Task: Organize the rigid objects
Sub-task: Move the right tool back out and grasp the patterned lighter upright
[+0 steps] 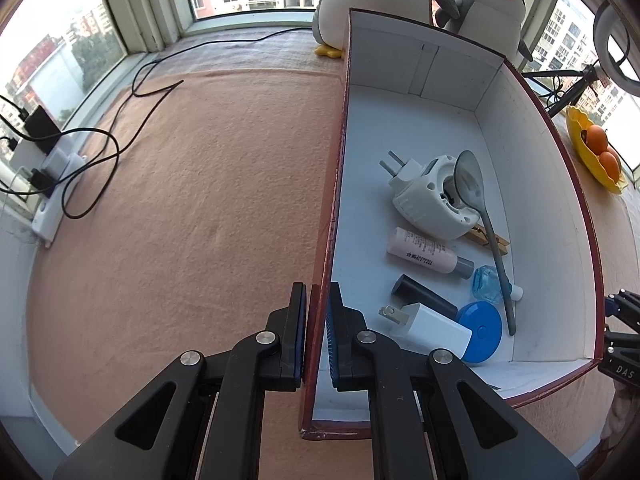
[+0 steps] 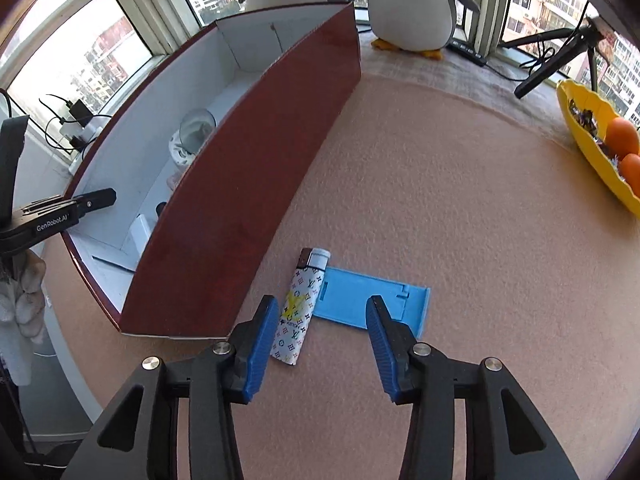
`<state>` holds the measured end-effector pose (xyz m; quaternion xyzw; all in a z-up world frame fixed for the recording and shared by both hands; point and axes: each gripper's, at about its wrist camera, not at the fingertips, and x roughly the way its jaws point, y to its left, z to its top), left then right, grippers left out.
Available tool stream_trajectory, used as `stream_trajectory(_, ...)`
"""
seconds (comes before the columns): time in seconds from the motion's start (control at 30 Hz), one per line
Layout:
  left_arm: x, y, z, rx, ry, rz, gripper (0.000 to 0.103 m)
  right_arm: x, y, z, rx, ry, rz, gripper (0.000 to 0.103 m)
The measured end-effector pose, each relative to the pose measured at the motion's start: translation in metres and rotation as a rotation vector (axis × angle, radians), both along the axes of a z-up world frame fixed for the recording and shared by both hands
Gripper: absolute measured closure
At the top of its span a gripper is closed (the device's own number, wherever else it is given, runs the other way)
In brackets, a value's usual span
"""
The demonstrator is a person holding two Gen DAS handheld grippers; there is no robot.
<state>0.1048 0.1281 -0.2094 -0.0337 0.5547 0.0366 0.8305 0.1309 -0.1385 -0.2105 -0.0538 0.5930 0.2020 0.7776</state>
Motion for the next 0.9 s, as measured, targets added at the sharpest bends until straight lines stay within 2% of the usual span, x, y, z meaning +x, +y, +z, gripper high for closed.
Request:
stream_trajectory(0.17, -0.002, -0.001, 0.001, 0.004, -0.004, 0.004, 0.095, -0.006, 0.008, -0.018, 0.009, 0.051, 0.014, 0.071)
stream_trajectory(0.57, -0.002, 0.000, 0.002, 0.004, -0.006, 0.010, 0.095, -0.005, 0.023, -0.029, -0.014, 0.076, 0.050, 0.074)
stream_trajectory(0.8, -0.003, 0.001, 0.002, 0.007, -0.006, 0.008, 0.095, -0.007, 0.030, -0.032, -0.128, 0.002, 0.095, 0.084)
stream_trajectory(0.9, -0.003, 0.001, 0.002, 0.007, -0.007, 0.009, 0.095, -0.001, 0.025, -0.033, -0.162, -0.018, 0.092, 0.084)
